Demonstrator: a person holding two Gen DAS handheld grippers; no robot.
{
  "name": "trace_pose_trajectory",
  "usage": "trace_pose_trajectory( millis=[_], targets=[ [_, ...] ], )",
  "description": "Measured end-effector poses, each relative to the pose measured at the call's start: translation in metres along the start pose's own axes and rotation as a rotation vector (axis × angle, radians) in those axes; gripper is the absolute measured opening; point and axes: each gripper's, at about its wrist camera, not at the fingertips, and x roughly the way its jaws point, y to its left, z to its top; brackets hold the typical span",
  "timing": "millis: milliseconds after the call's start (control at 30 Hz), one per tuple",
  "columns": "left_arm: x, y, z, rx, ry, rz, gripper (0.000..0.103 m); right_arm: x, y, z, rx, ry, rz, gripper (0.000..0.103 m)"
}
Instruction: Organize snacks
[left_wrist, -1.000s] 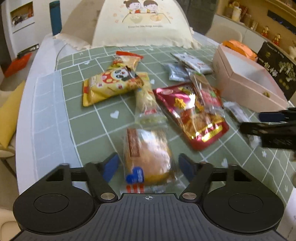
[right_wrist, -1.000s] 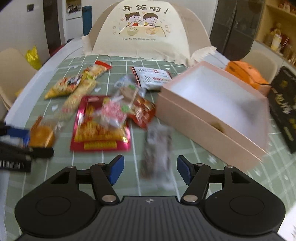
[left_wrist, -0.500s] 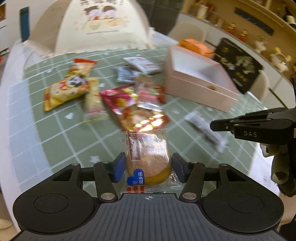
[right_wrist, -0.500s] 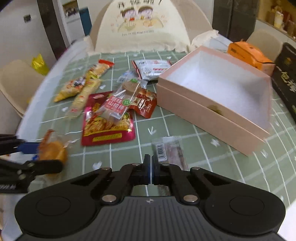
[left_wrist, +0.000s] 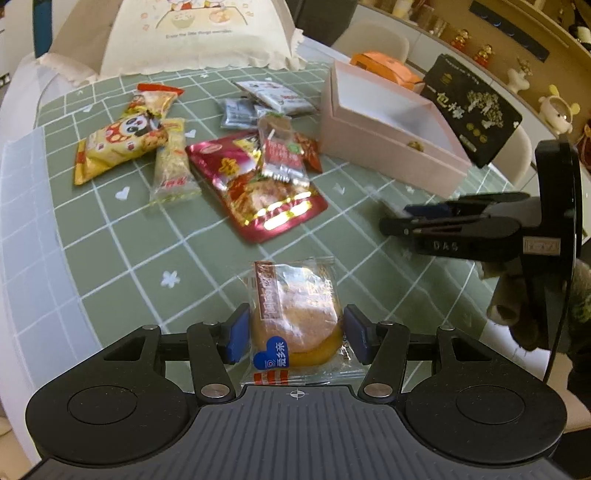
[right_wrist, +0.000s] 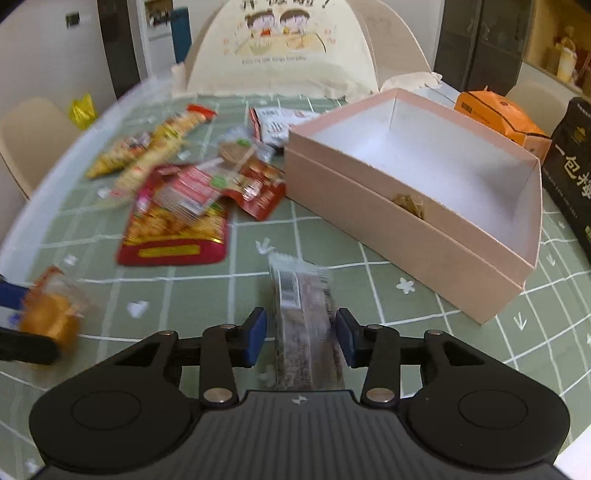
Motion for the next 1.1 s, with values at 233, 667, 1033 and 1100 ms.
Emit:
trace_pose_trajectory(
  millis=[233, 667, 1033, 1100],
  targets=[
    [-0.011, -0.022, 0.082, 0.072, -0.133, -0.121, 0.060, -0.033, -0.001, -0.002, 0.044, -0.013, 0.040, 0.009],
    [0.074, -0.041, 0.203, 0.039, -0.271, -0.224, 0.055, -0.107, -0.040, -0.002, 0.280, -0.137, -0.045, 0.009],
    [0.101, 0.043, 0.240, 0.022, -0.224, -0.071, 0.055, -0.051, -0.097, 0.130, 0.373, -0.239, -0.153, 0.017],
    [0.133, 0.042, 0.253, 0.069, -0.179, -0.055, 0.055, -0.051, -0.092, 0.125, 0.370, -0.221, -0.113, 0.030]
  ],
)
